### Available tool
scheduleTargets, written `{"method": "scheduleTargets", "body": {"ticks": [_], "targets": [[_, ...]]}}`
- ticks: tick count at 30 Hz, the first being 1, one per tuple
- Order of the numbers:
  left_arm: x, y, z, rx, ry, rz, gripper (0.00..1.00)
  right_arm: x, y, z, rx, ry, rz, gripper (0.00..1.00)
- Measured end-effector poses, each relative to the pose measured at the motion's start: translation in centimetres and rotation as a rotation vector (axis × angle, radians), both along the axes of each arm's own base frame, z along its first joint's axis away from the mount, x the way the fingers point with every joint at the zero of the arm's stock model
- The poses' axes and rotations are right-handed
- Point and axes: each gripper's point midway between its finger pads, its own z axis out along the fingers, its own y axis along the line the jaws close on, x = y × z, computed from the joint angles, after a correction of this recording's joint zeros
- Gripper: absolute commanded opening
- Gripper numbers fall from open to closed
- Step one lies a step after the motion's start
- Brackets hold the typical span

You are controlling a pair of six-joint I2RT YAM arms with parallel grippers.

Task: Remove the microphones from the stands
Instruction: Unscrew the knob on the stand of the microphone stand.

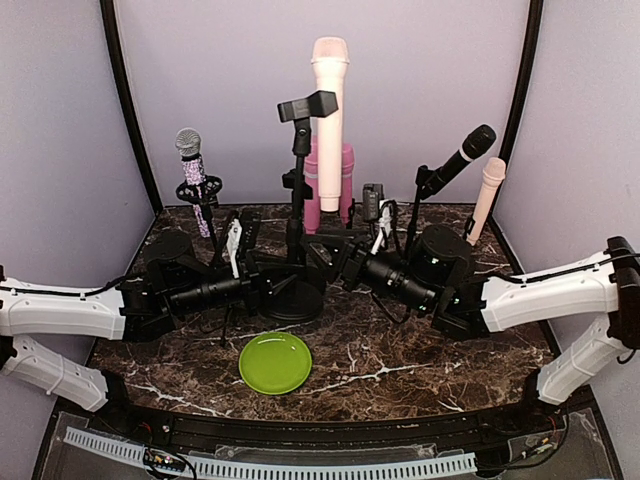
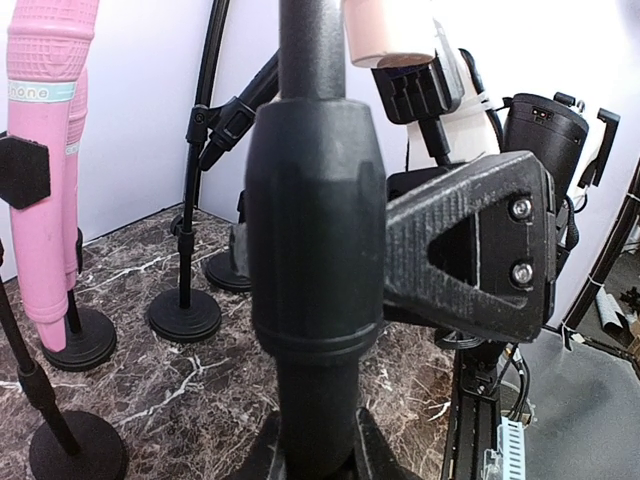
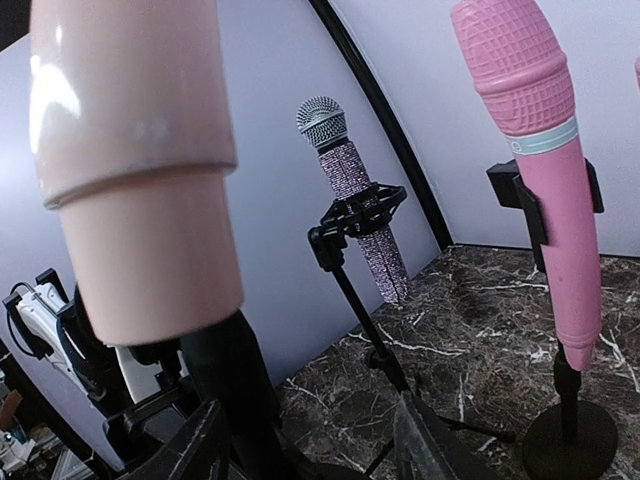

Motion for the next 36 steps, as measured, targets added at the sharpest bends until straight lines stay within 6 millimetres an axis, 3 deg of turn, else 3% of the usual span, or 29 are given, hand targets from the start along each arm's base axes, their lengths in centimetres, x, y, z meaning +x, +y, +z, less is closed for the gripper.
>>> {"method": "scheduleTargets", "body": {"ticks": [8,16,26,36], "targets": [[0.0,0.0,0.0,0.000,0.000,0.000,0.00,-0.7,0.8,1.1,0.004,-0.045,0.018,0.57],[0.1,0.0,-0.2,0.006,0.005,0.001,0.00,-0.5,2.0,1.0,-0.008,-0.066,0.026,0.42],[0.1,0.1,-0.6,0.015,0.024,-0.002,0.00,-0.7,2.3,0.9,-0.022,-0.103,0.028,0.15],[-0.8,-0.5,-0.7,0.019,0.030,-0.063,0.00,-1.5,1.5,0.8,-0.034,-0.129,0.055,0.05]]}}
